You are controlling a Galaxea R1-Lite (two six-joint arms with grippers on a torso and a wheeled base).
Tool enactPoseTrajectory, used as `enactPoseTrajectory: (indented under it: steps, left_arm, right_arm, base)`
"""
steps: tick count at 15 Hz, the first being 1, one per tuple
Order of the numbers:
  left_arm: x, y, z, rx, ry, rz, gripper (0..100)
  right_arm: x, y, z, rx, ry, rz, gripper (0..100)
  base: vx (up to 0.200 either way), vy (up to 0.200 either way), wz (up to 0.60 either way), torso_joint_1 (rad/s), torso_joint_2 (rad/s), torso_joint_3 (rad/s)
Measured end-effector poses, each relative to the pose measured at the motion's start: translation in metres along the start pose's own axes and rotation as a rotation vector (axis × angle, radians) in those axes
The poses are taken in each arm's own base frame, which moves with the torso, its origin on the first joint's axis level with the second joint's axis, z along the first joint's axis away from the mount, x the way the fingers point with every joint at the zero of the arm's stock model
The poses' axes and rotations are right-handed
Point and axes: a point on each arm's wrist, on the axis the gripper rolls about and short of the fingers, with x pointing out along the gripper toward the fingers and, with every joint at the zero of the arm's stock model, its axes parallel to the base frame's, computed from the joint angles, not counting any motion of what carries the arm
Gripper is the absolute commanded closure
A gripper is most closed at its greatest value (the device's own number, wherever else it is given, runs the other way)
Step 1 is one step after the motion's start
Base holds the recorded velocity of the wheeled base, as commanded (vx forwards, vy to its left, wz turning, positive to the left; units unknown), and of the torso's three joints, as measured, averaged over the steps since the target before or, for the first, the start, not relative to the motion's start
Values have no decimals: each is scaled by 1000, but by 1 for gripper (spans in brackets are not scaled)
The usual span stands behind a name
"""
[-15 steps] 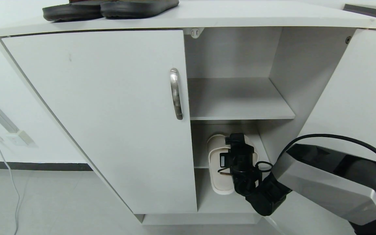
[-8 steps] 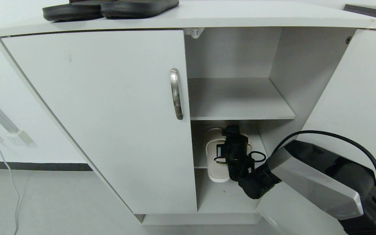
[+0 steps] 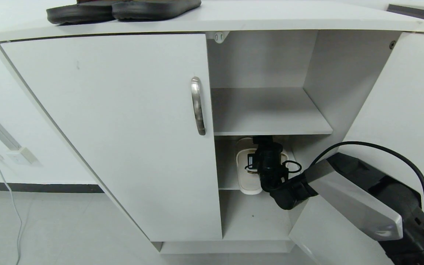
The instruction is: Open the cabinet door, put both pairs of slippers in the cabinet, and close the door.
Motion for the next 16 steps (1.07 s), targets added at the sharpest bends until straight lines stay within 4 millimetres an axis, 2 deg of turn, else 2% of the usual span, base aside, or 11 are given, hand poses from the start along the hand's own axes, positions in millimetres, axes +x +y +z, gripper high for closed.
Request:
enactPoseTrajectory:
  steps: [11,12,16]
  left_arm:
    - [0,0,0,-1,0,0,100]
    - [0,0,0,-1,0,0,100]
    - [0,0,0,-1,0,0,100]
  right_arm:
    - [9,1,-2,-11,17,1,100]
    - [9,0,-3,-12,18,-1,0]
    - [8,0,-6,-19,29,-2,0]
  base:
    - [0,0,0,0,0,0]
    - [0,0,0,0,0,0]
    - [0,0,0,0,0,0]
